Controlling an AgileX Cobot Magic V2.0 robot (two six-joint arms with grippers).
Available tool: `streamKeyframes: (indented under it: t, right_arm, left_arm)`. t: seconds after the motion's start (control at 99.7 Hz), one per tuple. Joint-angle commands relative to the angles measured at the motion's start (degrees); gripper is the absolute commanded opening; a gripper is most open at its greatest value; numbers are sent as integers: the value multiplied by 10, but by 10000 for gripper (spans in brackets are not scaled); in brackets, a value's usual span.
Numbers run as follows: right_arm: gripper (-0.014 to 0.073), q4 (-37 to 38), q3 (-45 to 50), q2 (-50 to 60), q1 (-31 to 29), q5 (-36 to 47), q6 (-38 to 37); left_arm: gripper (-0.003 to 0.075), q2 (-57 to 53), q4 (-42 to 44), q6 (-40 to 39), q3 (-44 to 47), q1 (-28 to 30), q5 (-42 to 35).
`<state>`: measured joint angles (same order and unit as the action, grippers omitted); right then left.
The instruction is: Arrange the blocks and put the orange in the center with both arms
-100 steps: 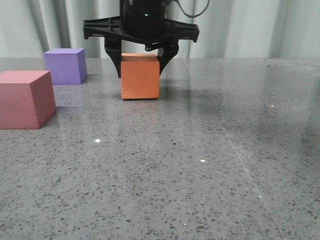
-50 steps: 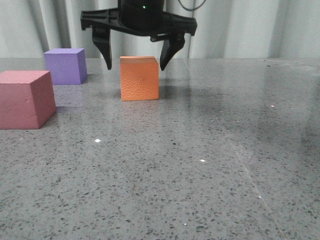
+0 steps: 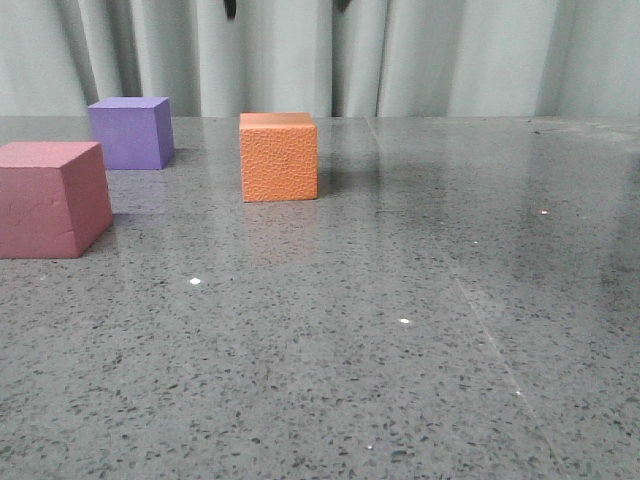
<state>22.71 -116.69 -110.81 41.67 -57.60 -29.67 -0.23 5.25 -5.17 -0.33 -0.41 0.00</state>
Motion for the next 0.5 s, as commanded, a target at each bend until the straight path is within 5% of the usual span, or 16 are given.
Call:
streamKeyframes:
  t: [0.0, 0.491]
  right_arm:
    - [664, 41, 0, 69, -2, 38, 31]
    - [664, 74, 356, 348, -129, 139, 30]
  left_arm:
    - [-19, -19, -1, -4, 32, 0, -44]
    - [-19, -19, -1, -4, 32, 0, -44]
